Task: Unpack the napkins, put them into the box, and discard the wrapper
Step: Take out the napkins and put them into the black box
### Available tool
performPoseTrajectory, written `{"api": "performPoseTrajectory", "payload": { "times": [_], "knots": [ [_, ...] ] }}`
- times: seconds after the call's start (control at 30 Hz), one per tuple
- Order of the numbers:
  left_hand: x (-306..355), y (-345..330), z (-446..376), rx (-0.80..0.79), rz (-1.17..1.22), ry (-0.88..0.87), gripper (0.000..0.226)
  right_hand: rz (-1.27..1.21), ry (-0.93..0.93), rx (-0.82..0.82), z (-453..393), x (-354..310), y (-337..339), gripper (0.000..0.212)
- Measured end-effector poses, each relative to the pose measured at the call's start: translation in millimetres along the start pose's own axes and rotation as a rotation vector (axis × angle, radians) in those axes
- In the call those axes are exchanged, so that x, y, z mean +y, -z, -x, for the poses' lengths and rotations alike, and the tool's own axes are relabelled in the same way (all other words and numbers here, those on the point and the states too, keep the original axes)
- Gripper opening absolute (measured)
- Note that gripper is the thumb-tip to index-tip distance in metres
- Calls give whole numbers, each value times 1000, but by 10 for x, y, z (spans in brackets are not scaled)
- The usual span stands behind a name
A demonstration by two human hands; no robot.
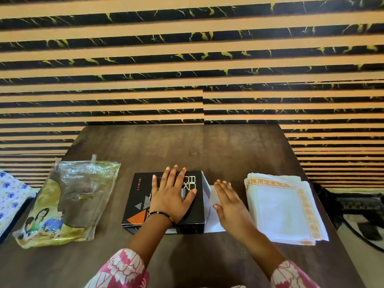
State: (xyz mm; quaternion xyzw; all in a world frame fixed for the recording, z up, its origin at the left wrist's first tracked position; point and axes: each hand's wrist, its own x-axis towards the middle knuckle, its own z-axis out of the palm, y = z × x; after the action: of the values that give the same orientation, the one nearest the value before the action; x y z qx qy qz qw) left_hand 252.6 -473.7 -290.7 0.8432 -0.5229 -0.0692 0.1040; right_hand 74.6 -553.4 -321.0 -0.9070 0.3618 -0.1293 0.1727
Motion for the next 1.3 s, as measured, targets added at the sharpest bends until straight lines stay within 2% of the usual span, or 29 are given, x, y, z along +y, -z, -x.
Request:
{"api": "performPoseTrajectory", "payload": {
  "times": [0.1,0.23,0.43,0.53,0.6,0.67,0.77,0.87,1.03,1.2,1.3],
  "knots": [
    [-6,3,-2,-7,-9,1,79,-85,-134,-77,81,-11,-170,70],
    [-6,11,-4,-8,-5,2,81,13,-299,-145,141,119,-333,77],
    [-6,14,-20,-12,-16,5,80,184,-295,-243,130,162,-335,81],
    [5,15,-18,-15,-19,4,81,220,-268,-290,74,119,-200,75],
    [3,13,-15,-12,-13,3,80,73,-247,-209,70,31,-74,64],
    [0,12,-17,-12,-8,2,76,-237,-262,-107,108,-79,51,42],
    [0,15,-9,-23,-7,3,73,-546,-318,-154,174,-164,186,25],
    [15,27,0,-18,-3,-2,79,-639,-401,-226,225,-93,279,33],
    [10,35,-8,-14,2,8,76,-714,-270,-666,317,-226,308,22],
    [1,19,-13,-21,-35,-16,90,-673,-200,-666,311,-396,192,28],
    [-2,20,-13,-41,-66,-31,109,-738,-184,-724,335,-385,204,31]
  ]
}}
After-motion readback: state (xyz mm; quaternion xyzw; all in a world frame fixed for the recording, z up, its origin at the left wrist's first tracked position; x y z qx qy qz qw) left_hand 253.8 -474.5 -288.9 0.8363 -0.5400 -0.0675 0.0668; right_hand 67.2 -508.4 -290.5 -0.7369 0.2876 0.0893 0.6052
